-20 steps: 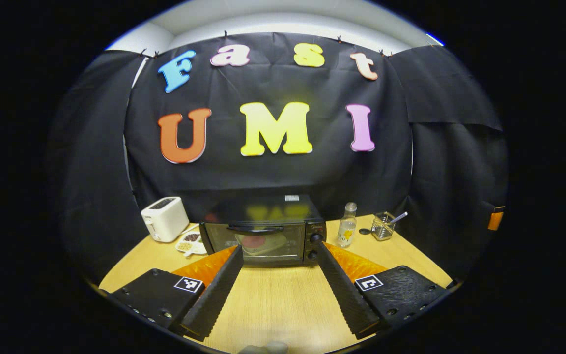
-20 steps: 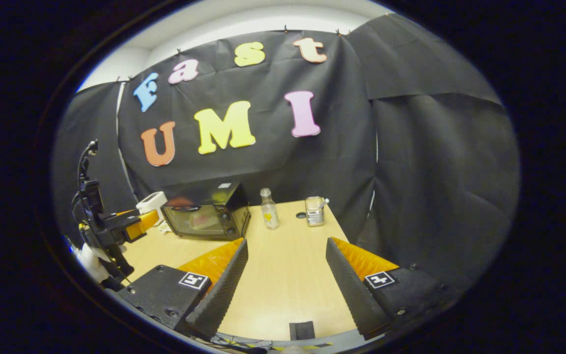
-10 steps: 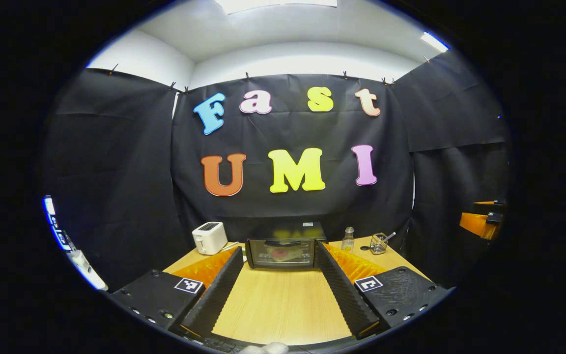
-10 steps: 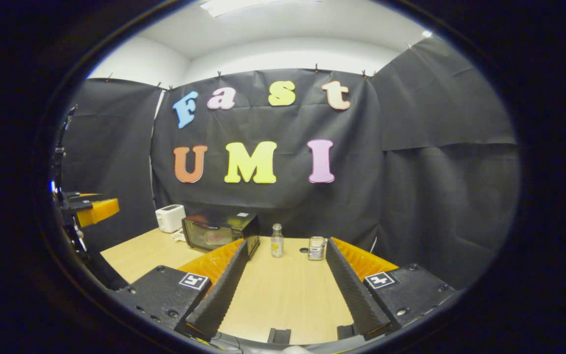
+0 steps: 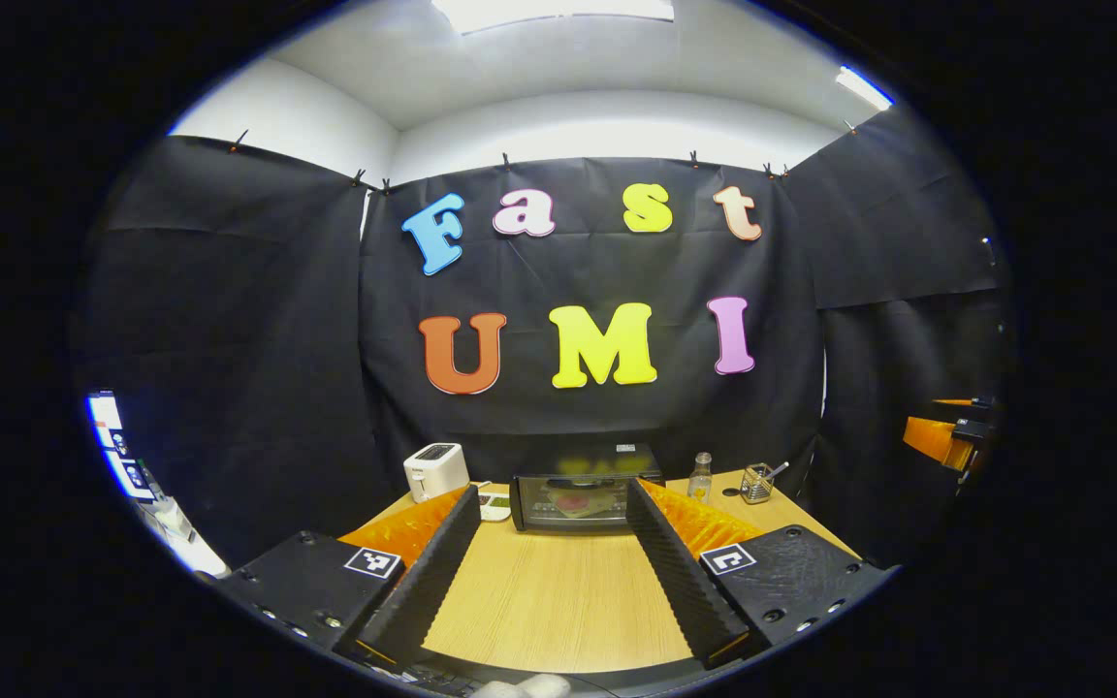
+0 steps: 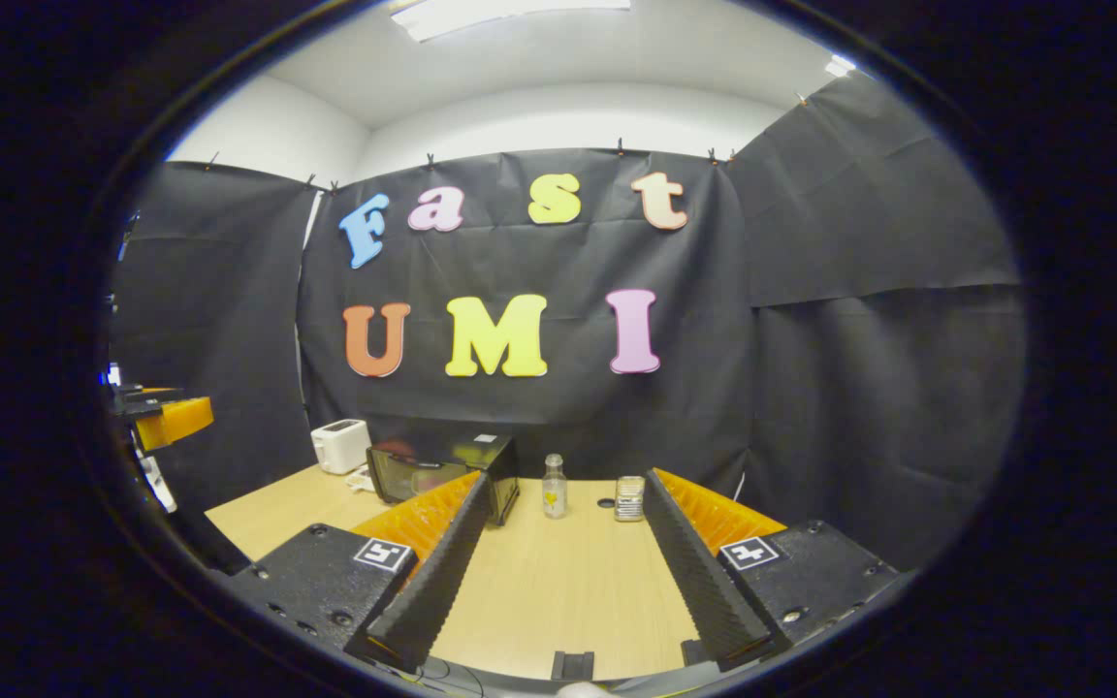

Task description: Open the electric oven with the left hand, put the food in, and close the electric oven.

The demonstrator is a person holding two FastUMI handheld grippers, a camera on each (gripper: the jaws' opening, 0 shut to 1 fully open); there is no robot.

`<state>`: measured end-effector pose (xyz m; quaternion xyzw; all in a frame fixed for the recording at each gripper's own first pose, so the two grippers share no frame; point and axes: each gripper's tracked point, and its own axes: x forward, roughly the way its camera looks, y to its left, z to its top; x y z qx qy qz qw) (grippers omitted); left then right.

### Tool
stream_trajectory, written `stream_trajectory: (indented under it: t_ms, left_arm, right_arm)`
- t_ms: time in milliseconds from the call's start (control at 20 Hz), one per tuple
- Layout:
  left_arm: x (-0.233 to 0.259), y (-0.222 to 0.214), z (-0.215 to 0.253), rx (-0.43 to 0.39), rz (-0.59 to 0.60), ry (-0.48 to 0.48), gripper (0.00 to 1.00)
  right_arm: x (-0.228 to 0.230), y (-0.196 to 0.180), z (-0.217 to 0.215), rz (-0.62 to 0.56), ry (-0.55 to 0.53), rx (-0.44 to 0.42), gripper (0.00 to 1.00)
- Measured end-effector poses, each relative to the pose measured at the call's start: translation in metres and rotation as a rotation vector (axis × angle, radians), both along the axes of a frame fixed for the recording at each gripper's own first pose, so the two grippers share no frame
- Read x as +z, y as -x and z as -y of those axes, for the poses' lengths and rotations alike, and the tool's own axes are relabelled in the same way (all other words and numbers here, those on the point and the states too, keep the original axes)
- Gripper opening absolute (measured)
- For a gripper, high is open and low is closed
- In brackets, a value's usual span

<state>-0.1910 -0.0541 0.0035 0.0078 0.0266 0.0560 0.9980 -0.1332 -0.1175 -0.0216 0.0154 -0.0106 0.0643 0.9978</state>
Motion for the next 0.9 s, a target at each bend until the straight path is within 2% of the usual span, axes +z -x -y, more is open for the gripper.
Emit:
stream_trajectory:
  t_ms: [150,200,250,300,350,450,500,650,700,850,900]
  left_arm:
    - [0.006,-0.004,-0.003,-0.036,0.012,0.013,0.96]
    - [0.007,-0.005,-0.008,-0.04,0.013,0.017,0.96]
    - [0.01,-0.005,-0.012,-0.044,0.014,0.022,0.96]
    - [0.012,-0.005,-0.016,-0.046,0.014,0.028,0.96]
    - [0.015,-0.005,-0.02,-0.049,0.019,0.034,0.96]
    - [0.017,-0.008,-0.026,-0.068,0.022,0.044,0.96]
    - [0.017,-0.01,-0.03,-0.076,0.022,0.04,0.96]
    - [0.018,-0.012,-0.038,-0.097,0.028,0.02,0.96]
    - [0.013,-0.013,-0.041,-0.101,0.019,0.021,0.96]
    - [0.009,-0.015,-0.038,-0.133,0.009,0.037,0.96]
    - [0.011,-0.015,-0.039,-0.14,0.014,0.033,0.96]
  right_arm:
    - [0.01,0.004,-0.003,0.01,-0.002,-0.026,1.0]
    - [0.012,0.005,-0.005,0.01,0.003,-0.035,0.96]
    - [0.013,0.007,-0.008,0.012,0.008,-0.043,1.0]
    - [0.016,0.01,-0.01,0.013,0.011,-0.053,0.96]
    - [0.017,0.011,-0.011,0.01,0.011,-0.064,1.0]
    - [0.02,0.015,-0.015,0.008,0.007,-0.081,1.0]
    - [0.024,0.016,-0.017,0.013,0.007,-0.093,0.96]
    - [0.031,0.022,-0.023,0.031,0.004,-0.122,0.96]
    - [0.031,0.023,-0.023,0.029,0.001,-0.136,1.0]
    - [0.037,0.03,-0.027,0.036,-0.009,-0.152,0.96]
    - [0.04,0.031,-0.028,0.039,-0.009,-0.154,1.0]
